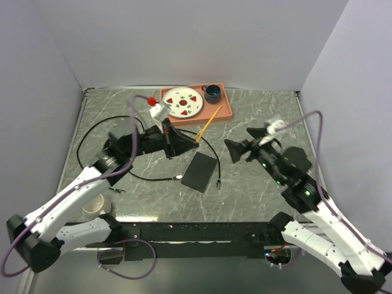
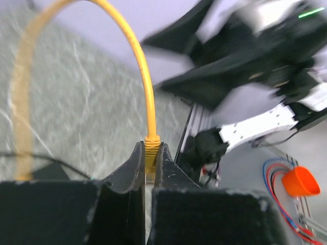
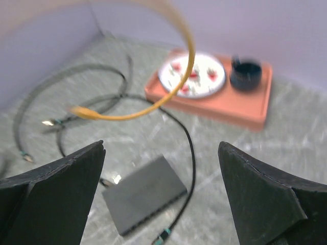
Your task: Insert the plug into the switch port
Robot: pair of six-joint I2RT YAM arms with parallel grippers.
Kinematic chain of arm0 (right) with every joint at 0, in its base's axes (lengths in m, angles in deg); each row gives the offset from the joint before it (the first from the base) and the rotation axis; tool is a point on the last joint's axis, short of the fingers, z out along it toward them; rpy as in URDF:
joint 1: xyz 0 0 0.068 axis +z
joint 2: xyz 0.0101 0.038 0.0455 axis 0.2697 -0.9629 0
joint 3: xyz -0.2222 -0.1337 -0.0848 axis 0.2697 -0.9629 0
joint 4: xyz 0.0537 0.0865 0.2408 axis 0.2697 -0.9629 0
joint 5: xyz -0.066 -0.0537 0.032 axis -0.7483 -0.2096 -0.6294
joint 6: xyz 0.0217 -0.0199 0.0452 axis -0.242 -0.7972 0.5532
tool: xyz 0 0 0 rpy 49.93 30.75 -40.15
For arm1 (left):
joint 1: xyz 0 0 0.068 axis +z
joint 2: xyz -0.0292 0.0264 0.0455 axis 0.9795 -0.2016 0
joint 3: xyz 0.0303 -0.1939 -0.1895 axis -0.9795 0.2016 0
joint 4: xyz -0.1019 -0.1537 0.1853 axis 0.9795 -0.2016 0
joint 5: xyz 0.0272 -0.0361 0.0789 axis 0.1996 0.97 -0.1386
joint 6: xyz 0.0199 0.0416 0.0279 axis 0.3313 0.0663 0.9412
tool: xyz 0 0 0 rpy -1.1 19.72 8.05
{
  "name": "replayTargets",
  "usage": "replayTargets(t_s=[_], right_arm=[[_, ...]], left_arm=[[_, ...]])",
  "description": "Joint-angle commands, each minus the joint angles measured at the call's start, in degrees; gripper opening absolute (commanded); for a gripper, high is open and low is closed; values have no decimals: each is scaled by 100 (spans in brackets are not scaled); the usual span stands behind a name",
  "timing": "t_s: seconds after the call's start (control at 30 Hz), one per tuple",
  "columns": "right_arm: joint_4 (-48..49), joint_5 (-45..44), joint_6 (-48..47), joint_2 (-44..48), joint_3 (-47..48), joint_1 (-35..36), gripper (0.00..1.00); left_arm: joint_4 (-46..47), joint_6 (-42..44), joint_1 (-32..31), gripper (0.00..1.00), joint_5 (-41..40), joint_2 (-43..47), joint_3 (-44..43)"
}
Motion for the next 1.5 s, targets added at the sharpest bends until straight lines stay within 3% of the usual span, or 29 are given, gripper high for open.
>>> replayTargets(t_s=[0.0,0.17,0.4,1.47], right_arm=[[356,678,-346,676,-49,15,100],[145,1189,-512,528,153,15,100],[-145,1707,-715,-333,478,15,100],[-1261,3149,-1497,-1293,1147,23,100]], left_arm=[[659,-301,-9,1,415,-615,703],[1565,-671,-44,1,1030,-1283,1127],[381,312,-491,1,1154,-1724,425],[-1342,1526,-809,1,672,-1750,-147]])
